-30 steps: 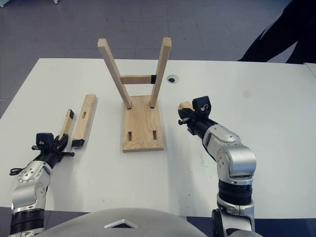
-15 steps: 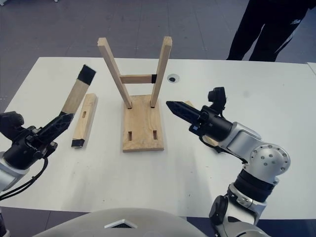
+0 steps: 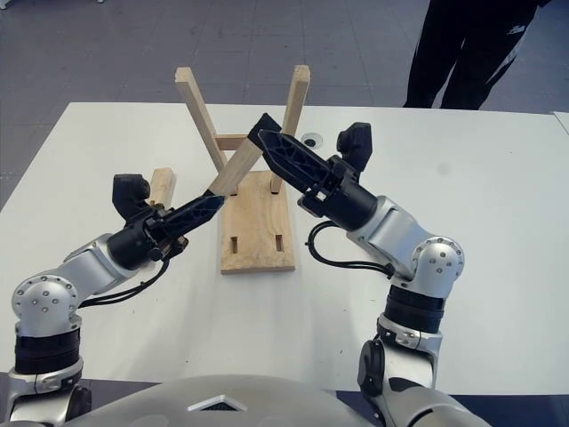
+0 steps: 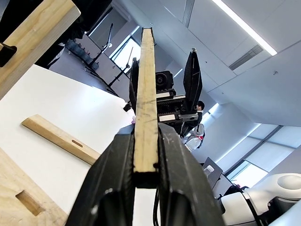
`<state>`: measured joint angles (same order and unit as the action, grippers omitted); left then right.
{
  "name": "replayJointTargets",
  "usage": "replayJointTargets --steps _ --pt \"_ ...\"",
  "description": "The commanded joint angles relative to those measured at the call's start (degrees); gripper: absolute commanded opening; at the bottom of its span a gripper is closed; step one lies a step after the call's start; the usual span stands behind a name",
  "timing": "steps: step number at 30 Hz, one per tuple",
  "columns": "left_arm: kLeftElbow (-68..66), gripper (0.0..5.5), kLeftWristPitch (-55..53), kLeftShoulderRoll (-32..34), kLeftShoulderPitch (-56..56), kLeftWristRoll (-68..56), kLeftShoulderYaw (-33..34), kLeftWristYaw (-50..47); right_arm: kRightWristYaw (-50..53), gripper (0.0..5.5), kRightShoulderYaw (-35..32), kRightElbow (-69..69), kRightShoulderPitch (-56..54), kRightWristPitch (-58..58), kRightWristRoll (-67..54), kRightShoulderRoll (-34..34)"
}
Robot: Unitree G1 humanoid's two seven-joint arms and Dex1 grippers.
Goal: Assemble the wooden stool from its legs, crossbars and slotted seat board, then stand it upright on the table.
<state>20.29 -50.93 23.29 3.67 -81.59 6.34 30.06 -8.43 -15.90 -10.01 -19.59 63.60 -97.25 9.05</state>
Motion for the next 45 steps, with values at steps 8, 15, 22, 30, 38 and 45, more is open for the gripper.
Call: replayJointTargets --steps 8,15,22,30,38,45 --pt "-1.35 0.43 0.4 -4.44 2.39 -0.75 -0.16 -1.56 0.11 1.94 4.44 1.67 -2.02 -7.64 -2.16 -1.21" --pt "-2.46 0.43 -0.24 -6.04 3.61 -1.48 -1.0 -3.18 -0.86 0.65 6.19 2.77 -2.62 -7.86 -1.72 0.19" --pt "-2.66 0.8 -2.37 -5.12 4.49 -4.31 -1.04 -4.28 -1.53 0.52 6.49 2.73 -3.39 -8.75 -1.4 1.48" --pt "-4.12 2.07 -5.37 0.9 4.16 -2.58 -0.01 -1.63 -2.47 0.41 6.05 3.39 -2.85 -8.94 0.61 3.28" --pt "-4.55 2.33 -2.84 8.9 -2.26 2.86 10.06 2.43 -1.41 0.41 -3.38 5.86 0.29 -10.45 6.28 16.69" --pt "-0.4 2.33 2.42 1.54 -0.82 9.8 5.23 -5.07 -8.53 0.41 3.23 0.06 5.86 -18.29 38.92 31.39"
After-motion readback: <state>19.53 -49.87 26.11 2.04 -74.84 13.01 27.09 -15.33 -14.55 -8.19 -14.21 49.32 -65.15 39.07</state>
